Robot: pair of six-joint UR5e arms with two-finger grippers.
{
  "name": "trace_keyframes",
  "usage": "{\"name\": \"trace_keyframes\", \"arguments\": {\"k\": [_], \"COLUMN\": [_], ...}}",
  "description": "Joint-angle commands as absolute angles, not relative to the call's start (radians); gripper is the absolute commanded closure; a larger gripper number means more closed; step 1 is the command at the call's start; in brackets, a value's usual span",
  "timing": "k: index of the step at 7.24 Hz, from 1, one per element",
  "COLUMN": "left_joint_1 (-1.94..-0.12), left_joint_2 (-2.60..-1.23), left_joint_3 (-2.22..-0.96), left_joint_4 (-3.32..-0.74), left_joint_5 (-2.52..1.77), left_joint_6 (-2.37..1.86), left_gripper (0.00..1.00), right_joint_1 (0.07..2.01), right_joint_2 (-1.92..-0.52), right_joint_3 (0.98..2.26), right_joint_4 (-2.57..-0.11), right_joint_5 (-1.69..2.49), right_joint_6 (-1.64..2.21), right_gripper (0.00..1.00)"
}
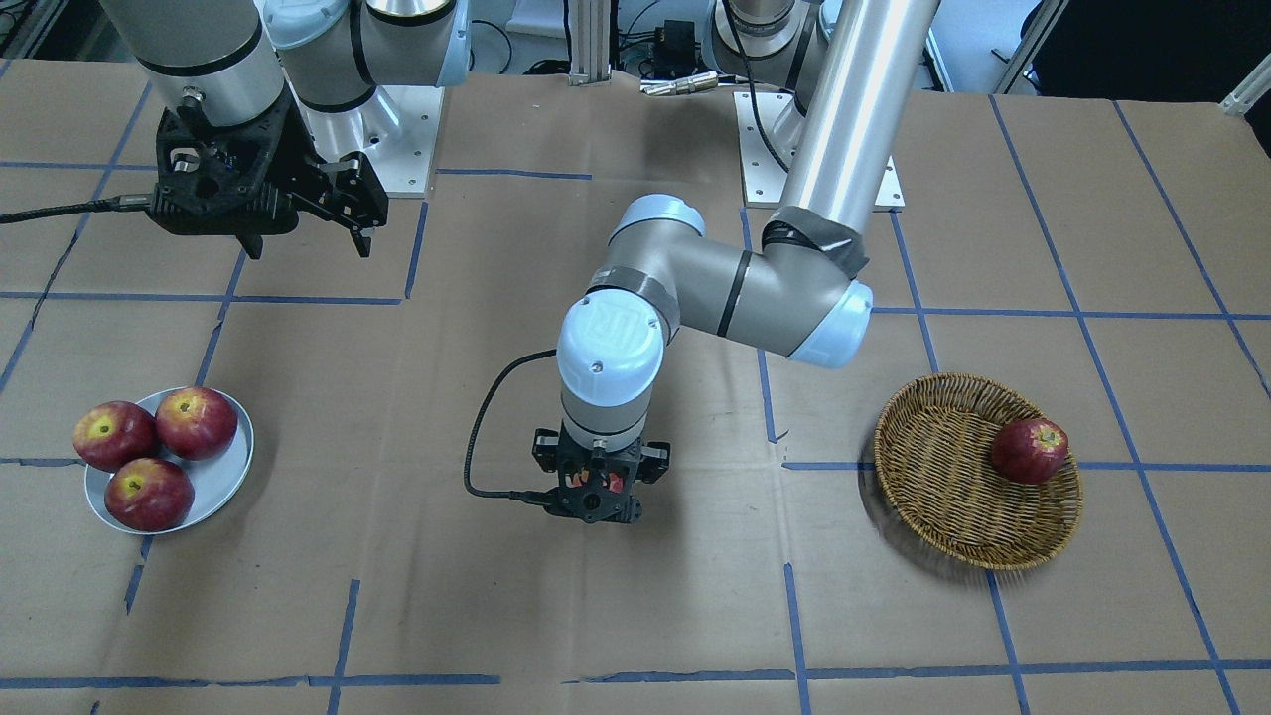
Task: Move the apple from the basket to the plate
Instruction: 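Carry the apple with the left gripper to the table center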
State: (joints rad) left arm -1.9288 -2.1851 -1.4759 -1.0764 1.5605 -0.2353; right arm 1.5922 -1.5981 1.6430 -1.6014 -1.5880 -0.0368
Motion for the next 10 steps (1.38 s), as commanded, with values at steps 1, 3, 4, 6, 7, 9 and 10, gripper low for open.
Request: {"name": "trace_keyframes", "arguments": {"k": [1,3,4,6,7,9,10], "left_joint_1": [-1.960,-1.962,-1.962,-1.962,-1.962,-1.957,-1.954], "left_joint_2": [-2.209,-2.217,-2.217,-2.215,-2.211,-2.194,-2.175], "left_joint_3": [-1.471,-1.473,-1.480,-1.483,-1.483,-1.477,-1.465], "left_joint_4": [-1.075,-1.075,-1.075,-1.075,-1.075,-1.075,-1.094], "left_joint_5": [1.565,1.565,1.563,1.563,1.565,1.569,1.568], "left_joint_6": [-0.244,-0.244,-0.244,-0.244,-0.245,-0.238,-0.233], "left_gripper": [0.56,0.47,0.41,0.28,0.01,0.01,0.01], "right_joint_1": [1.591,1.591,1.591,1.591,1.591,1.591,1.591], "right_joint_2": [-1.597,-1.597,-1.597,-1.598,-1.595,-1.597,-1.595], "right_joint_3": [1.643,1.638,1.638,1.632,1.632,1.632,1.635], "right_joint_4": [-1.600,-1.603,-1.603,-1.604,-1.605,-1.605,-1.602], "right_joint_5": [-1.589,-1.588,-1.588,-1.586,-1.588,-1.588,-1.589], "right_joint_6": [-0.037,-0.037,-0.037,-0.035,-0.037,-0.037,-0.037], "right_gripper": [0.00,0.00,0.00,0.00,0.00,0.00,0.00]}}
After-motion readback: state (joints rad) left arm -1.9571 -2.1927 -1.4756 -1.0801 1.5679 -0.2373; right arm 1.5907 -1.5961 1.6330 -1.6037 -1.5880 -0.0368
